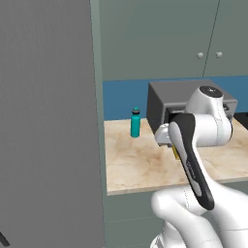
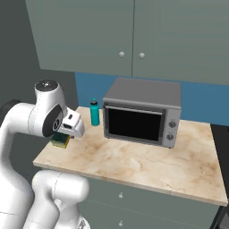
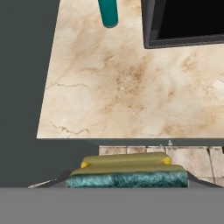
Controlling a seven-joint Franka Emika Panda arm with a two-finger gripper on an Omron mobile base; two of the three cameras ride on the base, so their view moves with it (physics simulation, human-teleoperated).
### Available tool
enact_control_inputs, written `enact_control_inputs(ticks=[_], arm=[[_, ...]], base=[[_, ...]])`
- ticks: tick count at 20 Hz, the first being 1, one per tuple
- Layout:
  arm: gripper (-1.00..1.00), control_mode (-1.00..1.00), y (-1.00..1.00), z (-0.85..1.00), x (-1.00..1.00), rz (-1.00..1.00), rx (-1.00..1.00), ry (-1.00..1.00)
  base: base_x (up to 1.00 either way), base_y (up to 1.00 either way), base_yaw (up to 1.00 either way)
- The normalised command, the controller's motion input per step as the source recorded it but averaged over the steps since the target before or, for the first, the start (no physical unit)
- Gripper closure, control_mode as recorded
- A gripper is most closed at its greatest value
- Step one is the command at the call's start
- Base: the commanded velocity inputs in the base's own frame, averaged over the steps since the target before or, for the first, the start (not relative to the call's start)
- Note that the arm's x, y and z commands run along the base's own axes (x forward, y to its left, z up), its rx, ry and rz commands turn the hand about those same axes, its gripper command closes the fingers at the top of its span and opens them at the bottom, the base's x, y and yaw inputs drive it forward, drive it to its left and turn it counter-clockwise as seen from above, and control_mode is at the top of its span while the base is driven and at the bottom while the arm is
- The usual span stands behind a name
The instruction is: Place the sponge inside the microwave to prepare for sanitizing.
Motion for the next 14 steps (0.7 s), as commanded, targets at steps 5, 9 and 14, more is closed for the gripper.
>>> enact_control_inputs(ticks=[5,9,14], arm=[[1.00,1.00,0.00,0.00,0.00,0.00,0.00,0.00],[1.00,1.00,0.00,0.00,0.00,0.00,0.00,0.00],[1.00,1.00,0.00,0.00,0.00,0.00,0.00,0.00]], base=[[0.00,0.00,0.00],[-0.35,0.00,0.02],[-0.83,-0.02,0.00]])
